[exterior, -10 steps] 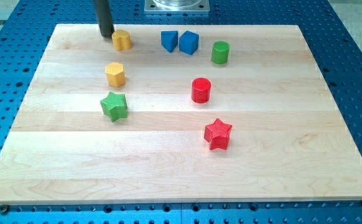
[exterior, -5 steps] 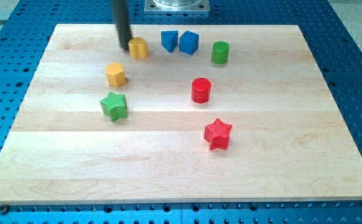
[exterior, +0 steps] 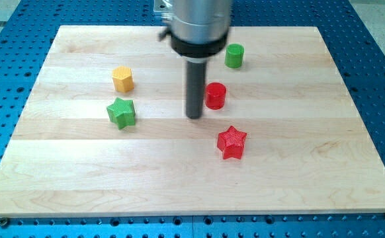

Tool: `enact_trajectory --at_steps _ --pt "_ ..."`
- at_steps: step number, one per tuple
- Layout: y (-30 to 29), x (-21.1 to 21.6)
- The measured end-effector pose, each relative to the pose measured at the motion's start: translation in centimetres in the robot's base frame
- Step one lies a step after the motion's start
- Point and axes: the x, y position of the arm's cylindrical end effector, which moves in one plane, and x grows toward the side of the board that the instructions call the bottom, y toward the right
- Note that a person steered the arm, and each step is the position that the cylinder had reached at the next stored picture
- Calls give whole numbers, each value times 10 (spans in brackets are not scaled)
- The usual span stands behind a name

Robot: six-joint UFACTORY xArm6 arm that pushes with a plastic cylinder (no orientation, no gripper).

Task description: Push the heart to the bottom right corner

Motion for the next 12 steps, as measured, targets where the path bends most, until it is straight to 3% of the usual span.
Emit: enact_trajectory --at_steps 1,3,4,5,6,7,8,9,10,11,12 --pt "-19 -38" --pt "44 -62" --pt "51 -98" --pt "71 -84" --pt "110 -19" --pt "132 2" --pt "130 -44" --pt "160 -59" --pt "201 -32" --pt "186 40" --pt "179 55"
